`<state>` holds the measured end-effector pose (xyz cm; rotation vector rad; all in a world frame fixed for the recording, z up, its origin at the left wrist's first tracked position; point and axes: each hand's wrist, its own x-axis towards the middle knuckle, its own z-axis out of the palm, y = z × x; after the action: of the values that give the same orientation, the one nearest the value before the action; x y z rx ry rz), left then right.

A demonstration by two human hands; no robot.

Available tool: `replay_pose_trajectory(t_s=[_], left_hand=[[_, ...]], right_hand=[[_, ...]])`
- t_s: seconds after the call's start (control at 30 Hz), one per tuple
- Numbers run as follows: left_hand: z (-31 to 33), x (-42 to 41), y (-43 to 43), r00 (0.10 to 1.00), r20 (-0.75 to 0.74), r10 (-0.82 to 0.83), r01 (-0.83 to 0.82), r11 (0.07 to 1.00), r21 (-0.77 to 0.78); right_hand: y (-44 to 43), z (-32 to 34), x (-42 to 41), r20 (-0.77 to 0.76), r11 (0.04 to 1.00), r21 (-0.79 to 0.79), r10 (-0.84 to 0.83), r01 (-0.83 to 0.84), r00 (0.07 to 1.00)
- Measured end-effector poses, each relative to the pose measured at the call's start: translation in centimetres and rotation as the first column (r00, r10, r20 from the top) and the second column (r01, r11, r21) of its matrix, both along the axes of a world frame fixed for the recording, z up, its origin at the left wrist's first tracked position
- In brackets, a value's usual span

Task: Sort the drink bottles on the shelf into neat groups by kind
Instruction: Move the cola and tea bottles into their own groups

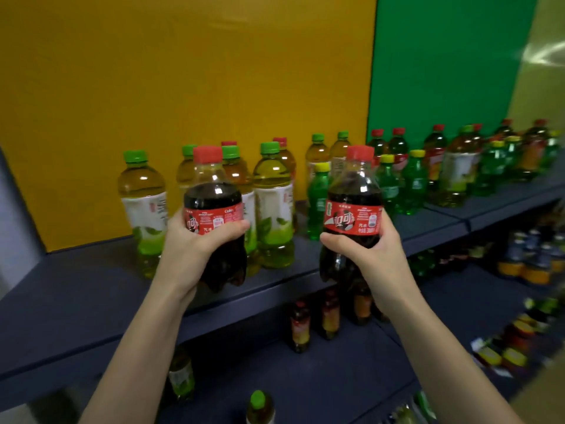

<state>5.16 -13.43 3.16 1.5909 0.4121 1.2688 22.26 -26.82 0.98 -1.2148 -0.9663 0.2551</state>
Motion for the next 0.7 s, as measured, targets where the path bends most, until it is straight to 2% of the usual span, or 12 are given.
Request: replay_pose_trajectory(t_s=[0.33, 0.7], left_hand=[[-0.2, 18.7, -8.8, 0.969, 0.014, -0.245, 0.246, 0.968, -0.049], [-2.4, 37.5, -18.7, 0.937, 0.028, -0.347, 0.348, 0.928, -0.137]], right_hand=[[-13.8, -0.9, 15.1, -0.056, 0.951, -0.003, -0.308, 0.309, 0.95], [-26.0, -2.5, 31.5, -0.043, 0.857, -0.013, -0.515, 0.515, 0.856]])
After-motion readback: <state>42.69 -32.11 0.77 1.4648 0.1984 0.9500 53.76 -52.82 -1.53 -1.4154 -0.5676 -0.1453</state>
